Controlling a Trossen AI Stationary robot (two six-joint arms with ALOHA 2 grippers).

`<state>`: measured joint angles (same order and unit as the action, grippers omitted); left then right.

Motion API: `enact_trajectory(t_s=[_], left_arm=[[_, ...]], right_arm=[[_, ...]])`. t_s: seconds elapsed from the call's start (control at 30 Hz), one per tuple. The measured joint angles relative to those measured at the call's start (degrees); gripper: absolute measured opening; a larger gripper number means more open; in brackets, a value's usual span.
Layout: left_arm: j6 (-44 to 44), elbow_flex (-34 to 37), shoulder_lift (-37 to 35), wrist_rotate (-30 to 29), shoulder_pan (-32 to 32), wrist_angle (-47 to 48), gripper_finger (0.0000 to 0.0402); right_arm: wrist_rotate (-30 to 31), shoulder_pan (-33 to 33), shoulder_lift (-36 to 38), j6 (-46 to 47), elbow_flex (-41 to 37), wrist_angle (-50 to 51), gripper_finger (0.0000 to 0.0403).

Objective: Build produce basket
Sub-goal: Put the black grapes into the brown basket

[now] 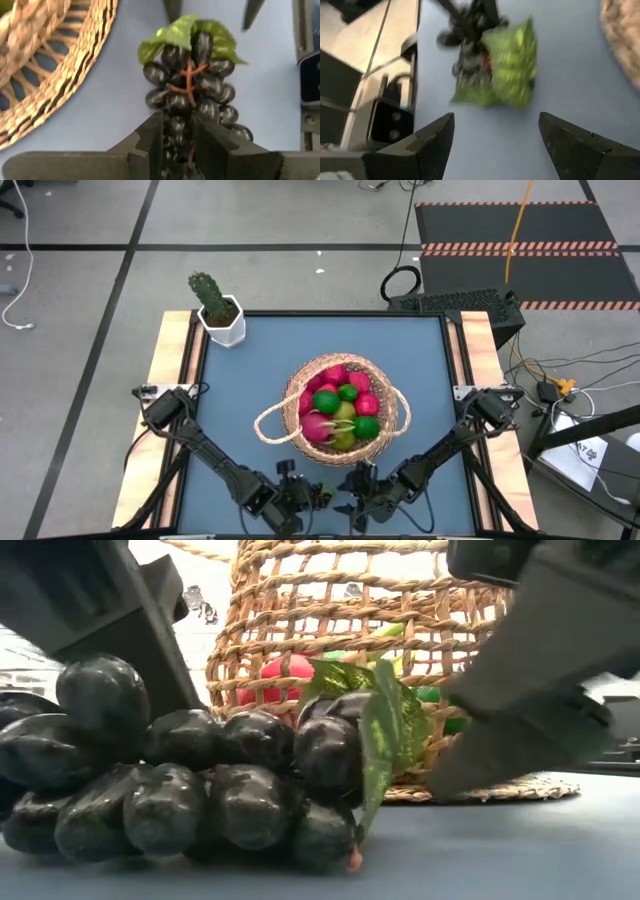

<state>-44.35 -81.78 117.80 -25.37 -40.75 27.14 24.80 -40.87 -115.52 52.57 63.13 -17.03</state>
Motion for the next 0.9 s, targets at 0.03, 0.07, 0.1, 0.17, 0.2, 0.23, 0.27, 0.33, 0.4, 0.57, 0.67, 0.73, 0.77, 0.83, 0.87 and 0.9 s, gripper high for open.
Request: enact_trajectory(t_s=[0.03,0.07,0.1,0.17,0.2,0.23,0.27,0.33,0.4,0.57,0.67,0.73,0.77,0.83,0.87,0.9], left_arm=[[0.39,0.00,0.00,-0.05,0.14,-0.73,0.0103],[0.71,-0.02,0.00,-0.13,0.29,-1.27,0.0103],[0.89,-0.02,0.00,-0.17,0.37,-1.77,0.0103],[1.21,-0.02,0.00,-0.17,0.66,-2.29,0.0103],[1.24,-0.02,0.00,-0.17,0.68,-2.40,0.0103],[1.24,-0.02,0.00,-0.17,0.69,-2.37,0.0103],[1.26,-0.02,0.00,-0.17,0.72,-2.32,0.0103],[1.39,-0.02,0.00,-0.17,0.72,-2.28,0.0103],[1.41,-0.02,0.00,-0.17,0.70,-2.37,0.0103],[1.91,-0.02,0.00,0.06,0.68,-3.23,0.0103],[2.31,-0.02,0.00,0.29,0.67,-3.67,0.0103],[2.33,-0.02,0.00,0.29,0.67,-3.66,0.0103],[2.33,-0.02,0.00,0.29,0.65,-3.66,0.0103],[2.53,-0.02,0.00,0.31,0.67,-3.68,0.0103],[2.68,-0.02,0.00,0.31,0.65,-3.67,0.0103],[2.68,-0.02,0.00,0.31,0.65,-3.68,0.0103]], right_arm=[[0.73,0.17,0.00,-0.18,0.00,-0.24,0.0283],[0.85,0.40,0.00,-0.22,0.01,-0.48,0.0283],[0.99,0.65,0.00,-0.42,0.02,-0.75,0.0283],[1.04,1.11,-0.44,-0.68,0.02,-1.72,0.0283],[0.99,1.30,-0.75,-0.70,0.02,-2.37,0.0283],[0.93,1.55,-1.34,-0.72,0.02,-2.95,0.0283],[0.59,1.81,-2.01,-0.73,0.04,-3.79,0.0283],[0.55,2.25,-3.31,-0.73,0.01,-4.55,0.0283],[0.50,2.52,-4.06,-0.69,0.03,-6.30,0.0283],[0.60,3.17,-5.35,-1.97,0.07,-9.97,0.0276],[0.50,3.53,-5.38,-2.97,0.07,-10.40,0.0264],[0.50,3.68,-5.38,-3.80,0.07,-10.80,0.0251],[0.50,3.68,-5.38,-3.79,0.07,-10.85,0.0242],[0.52,3.68,-5.38,-4.00,0.07,-10.85,0.0222],[0.52,3.68,-5.38,-4.19,0.04,-10.85,0.0210],[0.52,3.68,-5.38,-4.37,0.04,-10.90,0.0197]])
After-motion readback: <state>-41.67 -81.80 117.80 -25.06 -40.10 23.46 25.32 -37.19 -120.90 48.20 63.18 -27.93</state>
